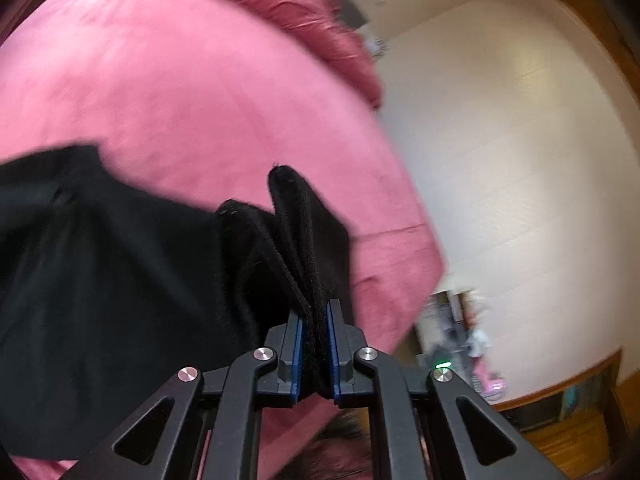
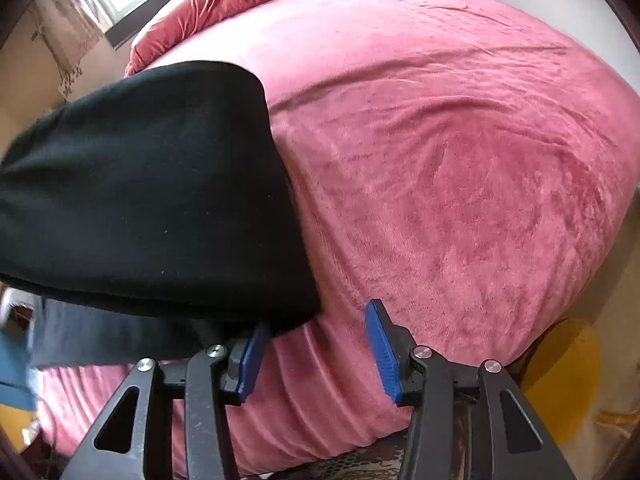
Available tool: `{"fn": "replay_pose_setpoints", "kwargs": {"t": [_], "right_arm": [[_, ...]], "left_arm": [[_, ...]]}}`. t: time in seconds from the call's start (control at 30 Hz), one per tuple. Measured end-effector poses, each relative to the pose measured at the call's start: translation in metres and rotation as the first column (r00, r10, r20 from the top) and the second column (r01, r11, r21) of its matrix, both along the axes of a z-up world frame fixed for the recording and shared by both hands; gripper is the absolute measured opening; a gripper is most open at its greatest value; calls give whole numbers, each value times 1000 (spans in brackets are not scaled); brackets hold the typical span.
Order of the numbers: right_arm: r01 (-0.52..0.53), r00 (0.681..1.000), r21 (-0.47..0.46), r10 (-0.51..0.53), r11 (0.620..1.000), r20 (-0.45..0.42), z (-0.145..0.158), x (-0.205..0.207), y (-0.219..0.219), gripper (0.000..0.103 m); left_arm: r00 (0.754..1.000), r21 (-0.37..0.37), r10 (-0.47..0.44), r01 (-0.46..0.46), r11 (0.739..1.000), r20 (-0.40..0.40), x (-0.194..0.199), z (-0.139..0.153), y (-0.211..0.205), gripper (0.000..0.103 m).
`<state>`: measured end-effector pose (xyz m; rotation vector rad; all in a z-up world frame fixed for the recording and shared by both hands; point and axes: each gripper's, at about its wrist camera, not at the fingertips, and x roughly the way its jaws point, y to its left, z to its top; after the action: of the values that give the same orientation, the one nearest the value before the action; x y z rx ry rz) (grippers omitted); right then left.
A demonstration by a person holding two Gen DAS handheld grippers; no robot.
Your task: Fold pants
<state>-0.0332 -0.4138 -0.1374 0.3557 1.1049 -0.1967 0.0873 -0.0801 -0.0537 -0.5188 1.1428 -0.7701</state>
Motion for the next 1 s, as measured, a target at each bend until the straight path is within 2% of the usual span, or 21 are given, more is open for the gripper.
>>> {"fn": "replay_pose_setpoints", "kwargs": {"t": [0.13,0.2,0.27,0.37,0.43,0.5,0.6,0.7,0.9,1.0], "right_arm": [[-30,999,-16,30,999,-11,-5,4,8,49],[-53,998,-27,53,998,-19,-5,7,12,50],[-76,997,-33,75,997,-32,-5,9,17,51],[-119,990,-10,118,993,-74,-2,10,19,52],[-185,976,-3,184,983,-118,3,8,20,52],[-253,962,-32,248,967,-119,18,2,21,52],[-273,961,-37,270,961,-66,46,2,18,52],[-288,957,-52,289,956,15,67,23,30,52],[-339,932,-78,346,938,106,72,92,72,52],[-339,931,-79,347,937,113,70,117,84,52]], "left_arm": [[991,137,42,-24,990,-129,1,-63,17,10],[983,167,58,-28,986,-175,-3,-88,21,10],[981,155,66,-38,987,-181,-5,-95,24,10],[984,155,66,-40,987,-168,-5,-94,22,11],[985,157,59,-34,987,-162,-3,-95,22,12],[986,152,58,-34,988,-155,-2,-93,22,14],[990,157,63,-42,987,-130,-8,-90,27,17],[993,172,84,-68,983,-87,-12,-78,29,20],[989,170,139,-147,974,54,-12,-41,37,22],[988,155,127,-140,978,90,1,-29,28,22]]}}
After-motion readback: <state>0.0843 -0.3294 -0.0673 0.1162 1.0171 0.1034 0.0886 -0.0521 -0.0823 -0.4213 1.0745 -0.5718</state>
